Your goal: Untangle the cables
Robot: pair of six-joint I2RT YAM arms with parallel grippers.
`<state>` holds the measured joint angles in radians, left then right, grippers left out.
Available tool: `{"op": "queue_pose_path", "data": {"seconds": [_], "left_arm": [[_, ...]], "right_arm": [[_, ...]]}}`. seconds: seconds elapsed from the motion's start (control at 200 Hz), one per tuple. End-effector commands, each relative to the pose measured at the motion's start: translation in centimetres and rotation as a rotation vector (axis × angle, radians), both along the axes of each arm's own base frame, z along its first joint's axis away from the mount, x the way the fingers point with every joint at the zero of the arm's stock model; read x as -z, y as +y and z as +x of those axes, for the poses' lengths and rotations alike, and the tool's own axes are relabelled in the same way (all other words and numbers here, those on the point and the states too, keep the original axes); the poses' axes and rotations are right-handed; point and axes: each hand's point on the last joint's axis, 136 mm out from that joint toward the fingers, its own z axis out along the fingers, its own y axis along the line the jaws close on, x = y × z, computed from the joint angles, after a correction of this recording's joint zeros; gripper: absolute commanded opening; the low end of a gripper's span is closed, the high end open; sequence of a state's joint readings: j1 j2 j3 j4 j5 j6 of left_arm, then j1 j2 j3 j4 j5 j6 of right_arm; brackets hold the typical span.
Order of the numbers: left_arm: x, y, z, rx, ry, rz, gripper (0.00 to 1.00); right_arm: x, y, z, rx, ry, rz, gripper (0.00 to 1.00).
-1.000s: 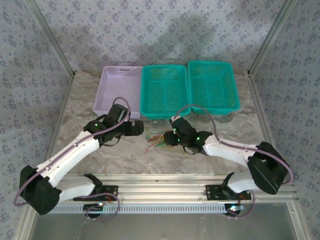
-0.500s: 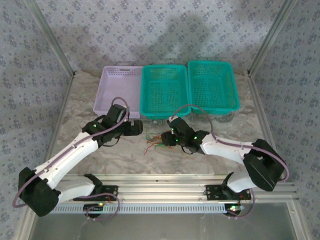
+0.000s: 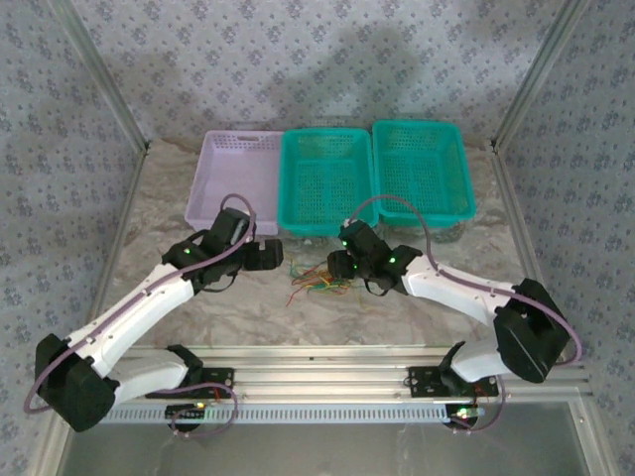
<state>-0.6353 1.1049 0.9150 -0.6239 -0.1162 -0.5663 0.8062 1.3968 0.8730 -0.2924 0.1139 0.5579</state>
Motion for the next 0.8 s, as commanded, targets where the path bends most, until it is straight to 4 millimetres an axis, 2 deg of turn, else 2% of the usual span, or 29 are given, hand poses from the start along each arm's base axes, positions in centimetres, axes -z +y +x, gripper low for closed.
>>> {"op": "queue_pose_path", "data": {"seconds": [0.0, 0.18, 0.38, 0.625, 0.799], "left_arm": [[0.1, -0.5, -0.3, 0.016, 0.001, -0.029, 1.00], [0.5, -1.0, -0.5, 0.031, 0.019, -0.025, 1.00], [0.9, -1.2, -0.8, 0.035, 0.026, -0.025, 1.00], [1.3, -1.7, -0.8, 0.049, 0.038, -0.020, 1.00], [1.5, -1.9, -1.0, 0.057, 0.045, -0.018, 1.00]], "right_arm": [[1.1, -0.4, -0.3, 0.015, 0.061, -0.011, 0.52], [0.9, 1.0, 0.4, -0.029, 0.075, 0.007, 0.52], [2.2, 1.6, 0.3, -0.059, 0.112, 0.003, 0.49], [2.6, 2.0, 0.4, -0.068, 0.121, 0.013, 0.41], [2.8, 2.0, 0.5, -0.064, 0.120, 0.008, 0.30]]}}
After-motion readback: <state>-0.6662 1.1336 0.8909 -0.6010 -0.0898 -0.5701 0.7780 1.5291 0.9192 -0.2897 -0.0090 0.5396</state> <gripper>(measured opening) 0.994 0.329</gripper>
